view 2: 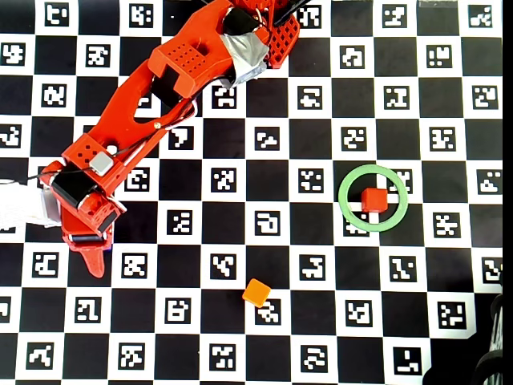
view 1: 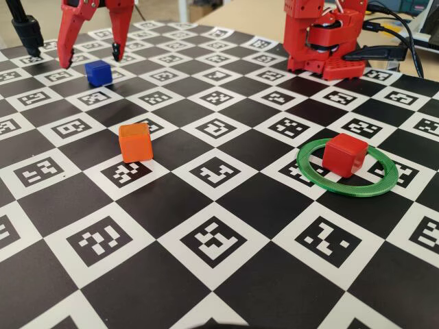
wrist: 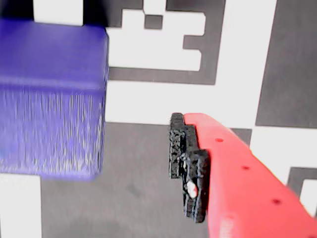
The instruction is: Grab the red cube then put it in the green circle then put the blue cube on top and finally the orange cube on top
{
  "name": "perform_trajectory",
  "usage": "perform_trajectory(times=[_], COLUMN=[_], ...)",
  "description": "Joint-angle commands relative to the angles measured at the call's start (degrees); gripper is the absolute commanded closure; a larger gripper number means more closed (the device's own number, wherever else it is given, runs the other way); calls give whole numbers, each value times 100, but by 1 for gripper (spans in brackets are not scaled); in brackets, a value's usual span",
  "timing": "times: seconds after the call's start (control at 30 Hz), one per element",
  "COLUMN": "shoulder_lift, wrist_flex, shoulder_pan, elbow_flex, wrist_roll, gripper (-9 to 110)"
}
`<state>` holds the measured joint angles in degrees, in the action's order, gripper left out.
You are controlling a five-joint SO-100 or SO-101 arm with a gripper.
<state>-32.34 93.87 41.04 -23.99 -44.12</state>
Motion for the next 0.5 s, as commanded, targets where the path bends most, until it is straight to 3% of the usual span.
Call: perform_trajectory(times=[0.0,0.47], shoulder_lift=[-246,-70], wrist_flex=[-97,-334], shoulder_pan=[70,44], elbow_flex=[79,79], wrist_roll=[0,114], gripper=[54,54])
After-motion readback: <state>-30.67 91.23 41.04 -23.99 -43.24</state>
